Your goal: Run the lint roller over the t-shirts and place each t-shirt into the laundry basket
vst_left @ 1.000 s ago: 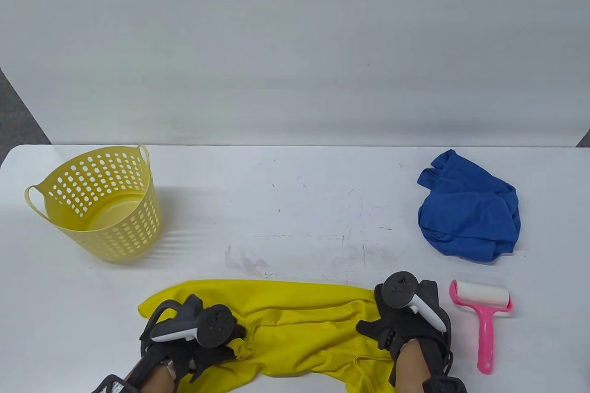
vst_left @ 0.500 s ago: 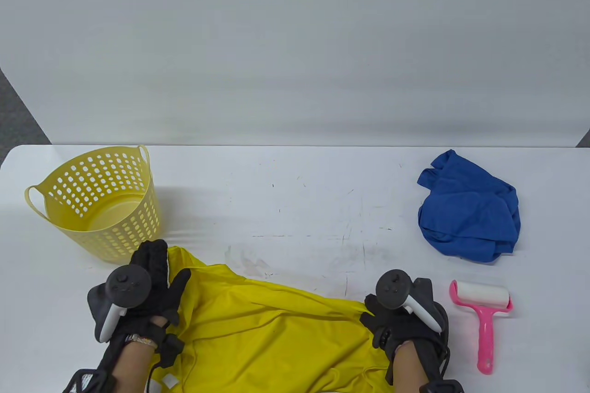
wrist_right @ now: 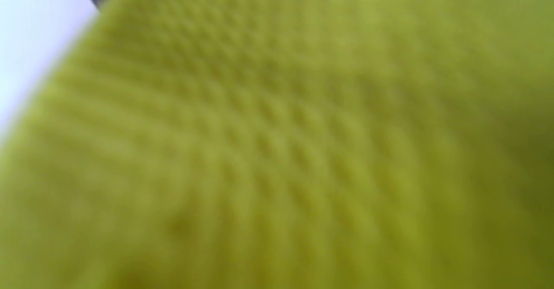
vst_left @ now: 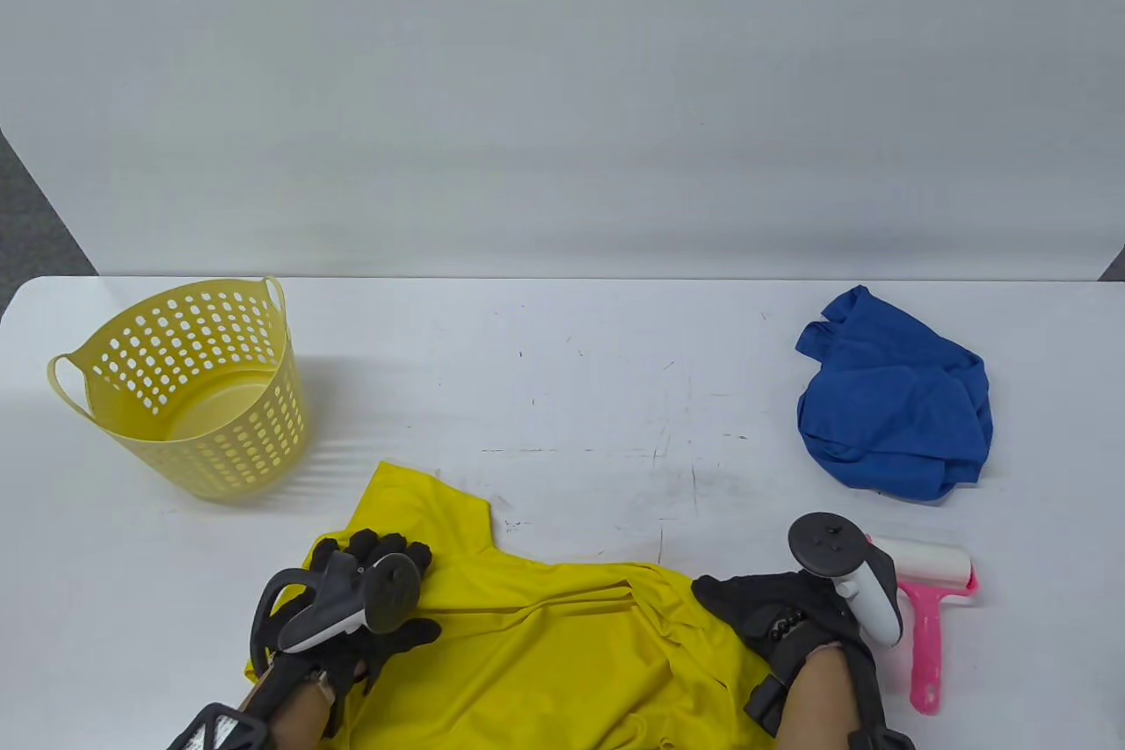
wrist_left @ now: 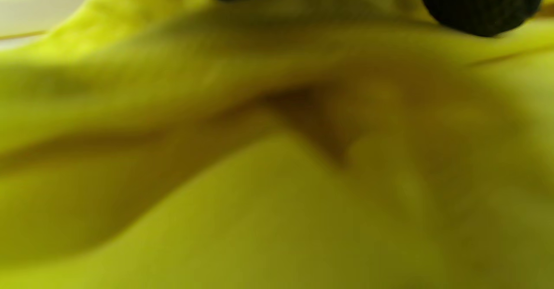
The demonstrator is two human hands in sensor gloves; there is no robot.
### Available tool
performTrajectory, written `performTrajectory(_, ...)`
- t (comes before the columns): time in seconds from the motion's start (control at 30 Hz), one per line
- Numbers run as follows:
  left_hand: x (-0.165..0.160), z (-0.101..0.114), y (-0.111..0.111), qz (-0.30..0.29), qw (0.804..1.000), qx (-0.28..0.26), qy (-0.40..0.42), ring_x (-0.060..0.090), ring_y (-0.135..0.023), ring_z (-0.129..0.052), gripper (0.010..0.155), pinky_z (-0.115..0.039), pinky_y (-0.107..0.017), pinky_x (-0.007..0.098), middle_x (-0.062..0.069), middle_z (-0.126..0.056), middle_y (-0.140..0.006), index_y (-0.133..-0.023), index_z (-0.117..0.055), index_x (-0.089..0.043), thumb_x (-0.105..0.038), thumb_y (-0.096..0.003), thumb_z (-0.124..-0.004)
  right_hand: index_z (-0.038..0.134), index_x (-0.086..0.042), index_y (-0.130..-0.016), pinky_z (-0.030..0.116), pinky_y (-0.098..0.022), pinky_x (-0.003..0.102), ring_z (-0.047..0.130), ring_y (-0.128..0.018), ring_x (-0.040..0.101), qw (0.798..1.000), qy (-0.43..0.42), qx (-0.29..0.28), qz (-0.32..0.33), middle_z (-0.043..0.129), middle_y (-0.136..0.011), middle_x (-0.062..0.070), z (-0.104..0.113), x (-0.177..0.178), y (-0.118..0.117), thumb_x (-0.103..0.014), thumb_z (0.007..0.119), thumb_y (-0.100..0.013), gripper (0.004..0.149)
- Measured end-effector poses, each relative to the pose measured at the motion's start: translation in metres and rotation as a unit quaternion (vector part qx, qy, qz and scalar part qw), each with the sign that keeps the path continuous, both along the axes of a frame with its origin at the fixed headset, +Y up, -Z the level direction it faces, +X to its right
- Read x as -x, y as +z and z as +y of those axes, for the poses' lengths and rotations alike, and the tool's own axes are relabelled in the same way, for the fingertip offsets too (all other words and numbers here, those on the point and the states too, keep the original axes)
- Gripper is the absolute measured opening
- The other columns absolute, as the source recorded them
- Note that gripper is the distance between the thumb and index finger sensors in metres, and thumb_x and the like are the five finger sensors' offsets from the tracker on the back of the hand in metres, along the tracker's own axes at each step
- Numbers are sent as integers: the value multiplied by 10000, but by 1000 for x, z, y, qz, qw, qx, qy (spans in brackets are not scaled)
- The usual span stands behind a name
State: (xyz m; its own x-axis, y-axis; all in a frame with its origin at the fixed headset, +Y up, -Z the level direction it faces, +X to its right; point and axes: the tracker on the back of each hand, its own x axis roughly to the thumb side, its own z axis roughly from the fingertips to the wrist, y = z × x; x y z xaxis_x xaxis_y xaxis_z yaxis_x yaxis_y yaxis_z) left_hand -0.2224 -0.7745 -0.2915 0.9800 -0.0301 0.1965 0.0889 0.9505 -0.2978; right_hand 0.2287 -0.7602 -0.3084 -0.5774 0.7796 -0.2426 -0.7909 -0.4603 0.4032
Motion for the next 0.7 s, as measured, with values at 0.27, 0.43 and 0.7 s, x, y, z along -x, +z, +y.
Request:
performTrajectory(0.27, 23, -8, -10, 49, 995, 69, 43, 416, -1199, -302, 1000, -301, -798, 741, 44, -289, -1255, -1134, -290, -348, -732, -340, -761, 678, -84, -954, 528, -553, 733, 772, -797, 554, 930, 275, -218, -113, 769, -951, 287, 37, -18, 7, -496, 730, -459, 646)
performTrajectory(0.43, 28, -6, -12, 56, 994, 90, 26, 432, -1204, -277, 1059, -292, -792, 758, 52, -247, -1262, -1137, -263, -346, -748, -307, -783, 574, -30, -1012, 397, -575, 803, 442, -896, 661, 966, 252, -2, 50, 500, -1046, 368, 11, 31, 7, -548, 786, -415, 818)
performTrajectory(0.7, 43, -2, -13, 74, 992, 98, -1, 454, -1214, -297, 1084, -278, -786, 779, 31, -261, -1277, -1137, -281, -377, -724, -266, -826, 735, -126, -932, 625, -551, 700, 761, -787, 596, 938, 336, -18, 80, 722, -974, 314, 25, 48, 2, -281, 797, -427, 532)
